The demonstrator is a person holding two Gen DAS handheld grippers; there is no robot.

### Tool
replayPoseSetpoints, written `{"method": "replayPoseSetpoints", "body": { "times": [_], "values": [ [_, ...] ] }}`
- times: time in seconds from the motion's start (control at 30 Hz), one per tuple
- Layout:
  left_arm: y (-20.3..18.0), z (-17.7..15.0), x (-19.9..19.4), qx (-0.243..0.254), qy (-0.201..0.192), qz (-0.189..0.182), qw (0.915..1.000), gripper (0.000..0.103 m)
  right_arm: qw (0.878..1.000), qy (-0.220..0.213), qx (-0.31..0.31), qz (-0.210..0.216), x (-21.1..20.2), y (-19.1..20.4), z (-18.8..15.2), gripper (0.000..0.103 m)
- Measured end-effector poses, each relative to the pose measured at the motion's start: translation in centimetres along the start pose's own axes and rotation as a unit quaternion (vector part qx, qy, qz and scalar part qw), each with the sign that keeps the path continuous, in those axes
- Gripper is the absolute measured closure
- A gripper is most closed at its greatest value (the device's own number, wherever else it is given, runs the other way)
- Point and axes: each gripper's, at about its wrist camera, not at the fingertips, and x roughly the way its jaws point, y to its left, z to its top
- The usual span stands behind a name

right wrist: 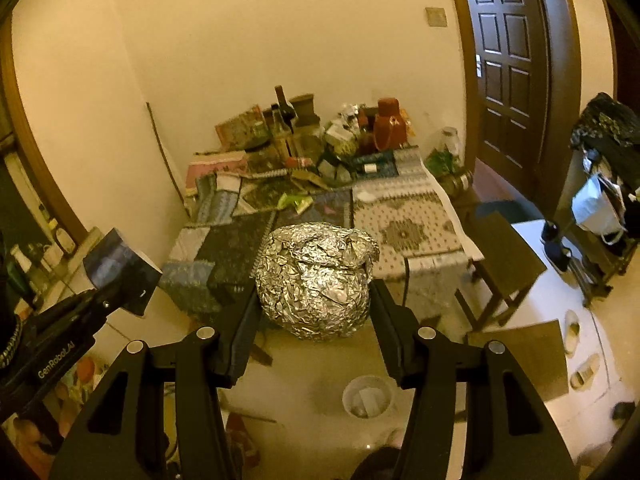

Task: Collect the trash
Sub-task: 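Carry the foil ball and tub with both tools down toward the floor bin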

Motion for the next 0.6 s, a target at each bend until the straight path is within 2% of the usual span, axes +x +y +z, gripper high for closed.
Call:
{"method": "replayPoseSetpoints", "body": {
  "times": [0.17,0.3,0.47,0.6],
  "values": [
    [0.3,-1.9,1.6,-0.015,0.032,-0.006,0.9994,0.098,1.0,0.029,0.006,-0.01,0.8,-0.9,-2.1,0.053],
    [0.1,-3.8,4.5,-0.023,0.068,-0.005,0.9974,0.098,0.998,0.056,0.014,-0.014,2.2,-2.2,-3.8,0.053],
    [-0.5,-6.1,8.7,-0.033,0.112,0.0,0.9932,0.098,0.994,0.106,0.029,-0.001,5.8,-4.8,-6.0,0.053],
    [-0.8,-8.6,12.5,-0.037,0.14,0.01,0.9893,0.098,0.991,0.129,0.021,0.009,8.9,-6.0,-7.6,0.053]
  ]
}}
